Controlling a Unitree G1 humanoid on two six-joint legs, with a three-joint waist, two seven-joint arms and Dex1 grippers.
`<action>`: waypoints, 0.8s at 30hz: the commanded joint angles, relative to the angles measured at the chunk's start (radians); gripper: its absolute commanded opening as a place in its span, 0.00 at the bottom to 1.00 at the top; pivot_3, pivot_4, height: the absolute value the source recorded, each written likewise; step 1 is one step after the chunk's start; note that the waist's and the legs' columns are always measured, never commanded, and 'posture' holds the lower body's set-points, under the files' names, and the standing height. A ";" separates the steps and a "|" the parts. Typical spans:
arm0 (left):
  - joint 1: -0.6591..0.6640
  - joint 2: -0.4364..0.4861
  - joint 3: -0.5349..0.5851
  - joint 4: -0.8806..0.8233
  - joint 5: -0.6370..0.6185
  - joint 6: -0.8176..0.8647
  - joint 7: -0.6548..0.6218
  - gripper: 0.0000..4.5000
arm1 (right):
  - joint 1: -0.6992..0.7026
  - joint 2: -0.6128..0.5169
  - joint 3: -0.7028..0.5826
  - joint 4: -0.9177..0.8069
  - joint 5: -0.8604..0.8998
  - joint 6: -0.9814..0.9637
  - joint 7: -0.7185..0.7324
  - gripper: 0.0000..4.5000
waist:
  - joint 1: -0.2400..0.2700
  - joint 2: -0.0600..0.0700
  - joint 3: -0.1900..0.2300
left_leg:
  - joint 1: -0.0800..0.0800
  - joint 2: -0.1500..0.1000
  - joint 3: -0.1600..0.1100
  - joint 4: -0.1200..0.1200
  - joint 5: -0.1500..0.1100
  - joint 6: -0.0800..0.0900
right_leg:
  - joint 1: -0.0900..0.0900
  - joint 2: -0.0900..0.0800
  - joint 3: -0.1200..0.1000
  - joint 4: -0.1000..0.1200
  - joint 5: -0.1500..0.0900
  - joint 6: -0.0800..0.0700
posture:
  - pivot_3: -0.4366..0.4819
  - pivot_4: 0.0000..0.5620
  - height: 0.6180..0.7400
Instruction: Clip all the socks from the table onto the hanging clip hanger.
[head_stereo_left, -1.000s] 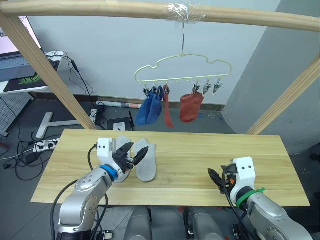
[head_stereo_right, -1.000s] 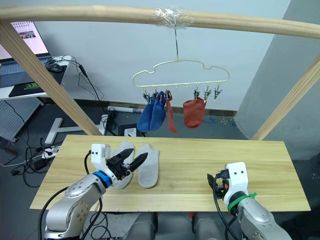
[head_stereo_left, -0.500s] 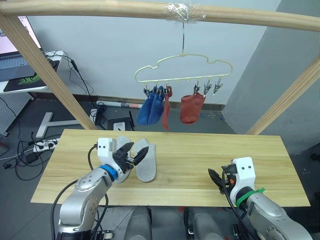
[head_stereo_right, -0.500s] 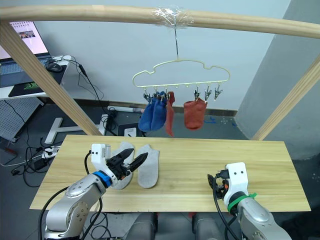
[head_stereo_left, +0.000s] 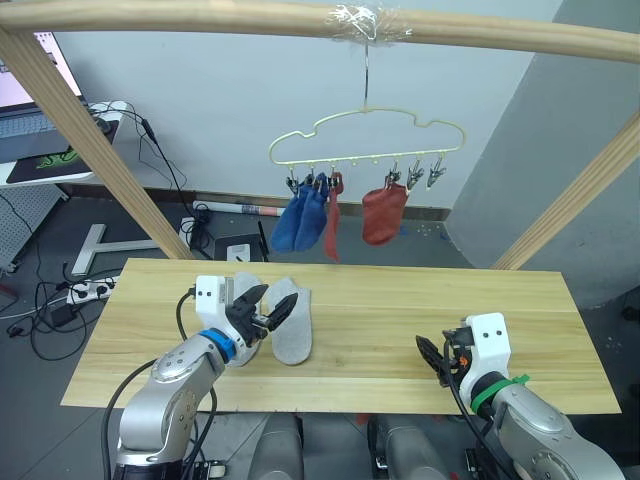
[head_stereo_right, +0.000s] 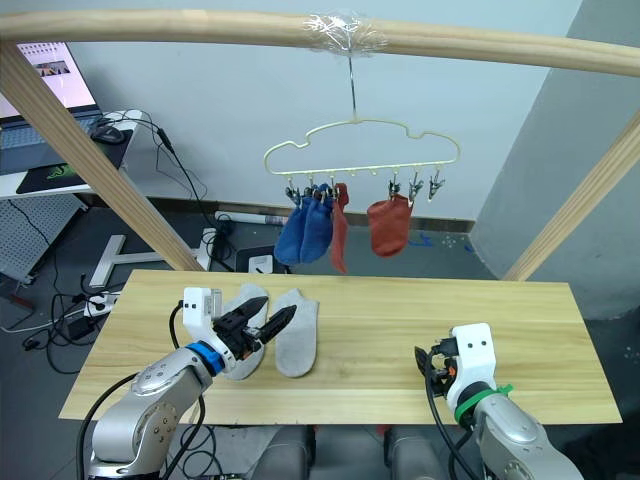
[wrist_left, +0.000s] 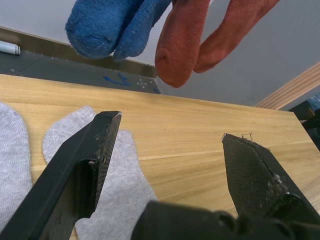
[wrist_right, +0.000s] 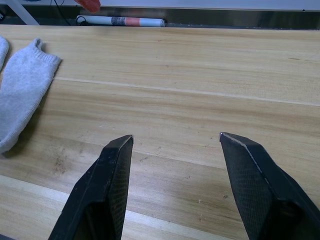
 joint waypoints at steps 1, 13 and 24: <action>-0.003 0.003 -0.004 -0.051 -0.015 -0.007 0.001 0.82 | -0.001 0.001 -0.017 -0.048 0.021 -0.001 0.000 0.64 | 0.000 0.000 0.000 | 0.000 0.000 0.000 0.000 0.000 0.000 | 0.000 0.000 0.000 0.000 0.000 0.000 | 0.56 0.37 1.00; -0.005 0.003 -0.007 -0.046 -0.014 -0.011 0.001 0.82 | -0.002 0.001 -0.018 -0.043 0.021 -0.006 0.002 0.64 | 0.000 0.000 0.000 | 0.000 0.000 0.000 -0.001 0.000 0.000 | 0.000 0.000 0.000 0.000 0.000 0.000 | 0.56 0.36 1.00; -0.007 0.004 -0.007 -0.044 -0.012 -0.011 0.001 0.82 | 0.002 0.000 -0.020 -0.045 0.021 -0.006 0.002 0.64 | 0.000 0.000 0.000 | 0.000 0.000 0.000 -0.001 0.000 0.000 | 0.000 0.000 0.000 0.000 -0.001 0.000 | 0.56 0.36 1.00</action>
